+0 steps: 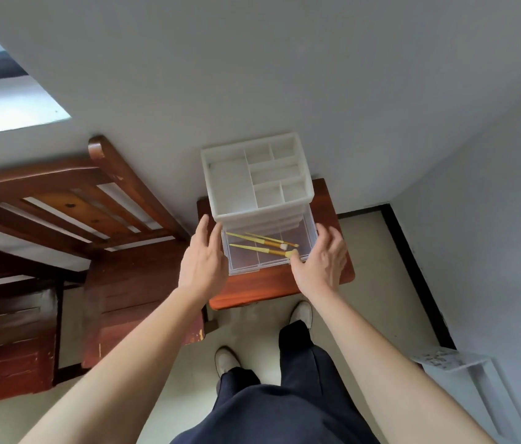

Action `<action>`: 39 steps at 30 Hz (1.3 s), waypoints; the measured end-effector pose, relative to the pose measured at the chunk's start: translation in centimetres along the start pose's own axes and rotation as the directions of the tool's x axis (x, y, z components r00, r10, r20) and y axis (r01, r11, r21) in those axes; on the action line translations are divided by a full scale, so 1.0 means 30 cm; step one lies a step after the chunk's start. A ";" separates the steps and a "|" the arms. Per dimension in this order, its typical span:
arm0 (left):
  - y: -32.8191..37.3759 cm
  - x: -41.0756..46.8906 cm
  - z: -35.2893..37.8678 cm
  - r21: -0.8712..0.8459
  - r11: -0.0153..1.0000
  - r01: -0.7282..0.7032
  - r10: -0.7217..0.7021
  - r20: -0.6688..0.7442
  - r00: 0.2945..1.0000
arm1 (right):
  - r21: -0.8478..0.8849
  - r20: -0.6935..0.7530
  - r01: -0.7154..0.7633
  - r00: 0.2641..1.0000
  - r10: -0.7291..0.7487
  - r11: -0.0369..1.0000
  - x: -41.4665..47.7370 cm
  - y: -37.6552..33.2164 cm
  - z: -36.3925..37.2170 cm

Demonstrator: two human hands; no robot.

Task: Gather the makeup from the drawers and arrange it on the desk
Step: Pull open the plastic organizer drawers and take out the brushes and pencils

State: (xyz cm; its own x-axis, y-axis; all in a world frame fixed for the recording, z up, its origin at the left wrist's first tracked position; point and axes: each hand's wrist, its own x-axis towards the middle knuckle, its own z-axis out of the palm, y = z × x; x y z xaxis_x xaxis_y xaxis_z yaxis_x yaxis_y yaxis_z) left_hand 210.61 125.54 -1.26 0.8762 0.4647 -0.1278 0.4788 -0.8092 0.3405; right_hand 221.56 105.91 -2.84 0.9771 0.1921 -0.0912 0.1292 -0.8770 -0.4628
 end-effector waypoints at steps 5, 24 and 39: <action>0.007 -0.016 0.075 -0.430 0.632 0.645 -0.440 0.486 0.755 | -0.022 0.451 0.405 0.820 -0.353 0.914 0.121 -0.043 -0.011; 0.016 -0.030 0.130 -0.591 0.299 0.749 -0.471 0.592 0.654 | -0.321 0.603 0.672 0.688 -0.403 0.667 0.249 -0.172 0.173; 0.039 -0.027 0.095 -0.577 0.323 0.750 -0.470 0.591 0.656 | 0.007 0.469 0.506 0.760 -0.450 0.863 0.189 -0.158 -0.028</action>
State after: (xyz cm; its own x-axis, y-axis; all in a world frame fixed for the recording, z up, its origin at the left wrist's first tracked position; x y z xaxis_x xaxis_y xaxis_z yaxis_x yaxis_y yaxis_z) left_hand 210.62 123.19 -3.43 0.3823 0.4726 -0.7940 0.7807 0.2945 0.5512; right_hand 226.63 110.78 -0.43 0.6052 0.7470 -0.2750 0.6047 -0.6561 -0.4515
